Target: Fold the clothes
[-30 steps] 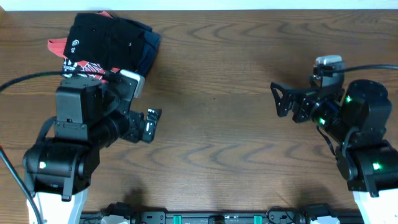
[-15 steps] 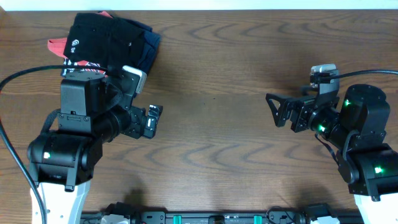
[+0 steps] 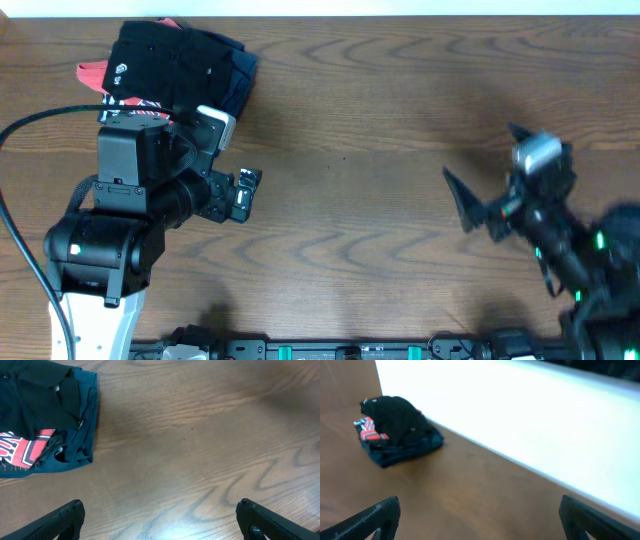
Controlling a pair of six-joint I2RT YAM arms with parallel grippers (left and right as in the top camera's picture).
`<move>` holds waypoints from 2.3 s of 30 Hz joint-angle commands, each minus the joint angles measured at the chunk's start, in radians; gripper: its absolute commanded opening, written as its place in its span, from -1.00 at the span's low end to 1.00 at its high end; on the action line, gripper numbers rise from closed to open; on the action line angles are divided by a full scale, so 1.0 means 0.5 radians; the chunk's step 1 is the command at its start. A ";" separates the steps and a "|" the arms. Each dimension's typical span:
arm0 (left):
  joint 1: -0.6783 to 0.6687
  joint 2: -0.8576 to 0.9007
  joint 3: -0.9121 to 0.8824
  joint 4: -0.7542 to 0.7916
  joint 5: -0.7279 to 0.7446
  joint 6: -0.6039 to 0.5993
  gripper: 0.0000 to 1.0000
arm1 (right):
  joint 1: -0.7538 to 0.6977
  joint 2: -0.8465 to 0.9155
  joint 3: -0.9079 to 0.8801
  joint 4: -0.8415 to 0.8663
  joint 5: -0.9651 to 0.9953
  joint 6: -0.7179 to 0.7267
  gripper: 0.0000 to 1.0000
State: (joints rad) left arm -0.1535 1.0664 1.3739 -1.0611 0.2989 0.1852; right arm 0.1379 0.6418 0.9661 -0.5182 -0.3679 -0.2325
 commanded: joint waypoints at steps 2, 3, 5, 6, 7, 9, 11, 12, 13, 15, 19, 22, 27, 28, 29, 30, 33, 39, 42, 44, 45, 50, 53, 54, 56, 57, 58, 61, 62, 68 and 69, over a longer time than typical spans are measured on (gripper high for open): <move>-0.010 0.009 0.009 0.000 -0.018 0.033 0.96 | -0.014 -0.308 -0.432 0.037 -0.005 -0.317 0.99; -0.010 0.009 0.009 0.000 -0.018 0.033 0.96 | -0.014 -0.397 -0.540 0.045 -0.005 -0.317 0.99; -0.010 0.009 0.009 0.000 -0.018 0.033 0.96 | -0.014 -0.561 -0.731 0.058 -0.006 -0.316 0.98; -0.010 0.009 0.009 0.000 -0.018 0.033 0.96 | -0.014 -0.654 -0.837 0.072 -0.006 -0.316 0.99; -0.010 0.009 0.009 0.000 -0.018 0.033 0.96 | -0.014 -0.734 -0.928 0.090 -0.007 -0.316 0.99; -0.010 0.009 0.009 0.000 -0.018 0.033 0.96 | -0.014 -0.892 -1.106 0.145 -0.011 -0.316 0.99; -0.010 0.009 0.009 0.000 -0.018 0.033 0.96 | -0.014 -1.039 -1.266 0.204 -0.013 -0.315 0.98; -0.010 0.009 0.009 0.000 -0.018 0.033 0.96 | -0.014 -1.096 -1.324 0.227 -0.013 -0.315 0.99; -0.010 0.009 0.009 0.000 -0.018 0.033 0.96 | -0.014 -1.149 -1.382 0.251 -0.013 -0.315 0.99; -0.010 0.009 0.009 0.000 -0.018 0.033 0.96 | -0.014 -1.249 -1.502 0.306 -0.032 -0.315 0.98; -0.010 0.009 0.009 0.000 -0.018 0.033 0.96 | -0.014 -1.274 -1.714 0.483 -0.086 -0.314 0.98; -0.010 0.009 0.009 0.000 -0.018 0.033 0.96 | -0.014 -1.274 -1.797 0.643 -0.111 -0.298 0.99; -0.010 0.009 0.009 0.000 -0.018 0.033 0.96 | -0.014 -1.274 -1.821 0.700 -0.111 -0.299 0.99; -0.010 0.009 0.009 0.000 -0.018 0.033 0.96 | -0.014 -1.273 -1.821 0.700 -0.111 -0.299 0.99; -0.010 0.009 0.009 0.000 -0.018 0.033 0.96 | -0.014 -1.273 -1.821 0.700 -0.111 -0.299 0.98; -0.010 0.009 0.009 0.000 -0.018 0.033 0.96 | -0.014 -1.273 -1.821 0.700 -0.111 -0.299 0.98; -0.010 0.009 0.009 0.000 -0.018 0.033 0.96 | -0.014 -1.273 -1.821 0.699 -0.111 -0.299 0.99; -0.010 0.009 0.009 0.000 -0.018 0.033 0.96 | -0.014 -1.269 -1.821 0.699 -0.110 -0.299 0.99; -0.010 0.009 0.009 0.000 -0.018 0.033 0.96 | -0.014 -1.269 -1.821 0.699 -0.111 -0.299 0.99; -0.010 0.009 0.009 0.000 -0.018 0.033 0.96 | -0.014 -1.269 -1.821 0.699 -0.110 -0.299 0.99; -0.010 0.009 0.009 0.000 -0.018 0.033 0.96 | -0.014 -1.269 -1.821 0.699 -0.110 -0.299 0.99; -0.010 0.009 0.009 0.000 -0.018 0.033 0.96 | -0.014 -1.269 -1.821 0.699 -0.110 -0.299 0.99; -0.010 0.009 0.009 0.000 -0.018 0.033 0.96 | -0.014 -1.269 -1.821 0.699 -0.110 -0.299 0.99; -0.010 0.008 0.009 0.000 -0.018 0.033 0.96 | -0.014 -1.269 -1.821 0.699 -0.110 -0.299 0.98; -0.008 -0.016 0.009 0.002 -0.028 0.040 0.96 | -0.014 -1.269 -1.821 0.699 -0.110 -0.299 0.99; -0.008 -0.036 0.008 0.006 -0.090 0.084 0.96 | -0.014 -1.269 -1.821 0.699 -0.111 -0.299 0.99; -0.008 -0.072 0.002 0.023 -0.166 0.109 0.96 | -0.014 -1.269 -1.821 0.699 -0.111 -0.299 0.98; 0.010 -0.214 -0.091 0.269 -0.242 0.153 0.96 | -0.014 -1.269 -1.821 0.699 -0.110 -0.299 0.99; 0.021 -0.272 -0.140 0.385 -0.241 0.172 0.96 | -0.014 -1.269 -1.821 0.699 -0.110 -0.299 0.99; 0.130 -0.701 -0.646 1.103 -0.233 0.175 0.96 | -0.014 -1.269 -1.821 0.699 -0.110 -0.299 0.98; 0.155 -0.787 -0.753 1.211 -0.230 0.174 0.96 | -0.014 -1.269 -1.821 0.699 -0.110 -0.299 0.99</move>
State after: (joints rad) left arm -0.1032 0.7479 1.1061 -0.5232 0.1974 0.2527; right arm 0.1379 0.0120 0.0631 -0.1696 -0.4137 -0.3771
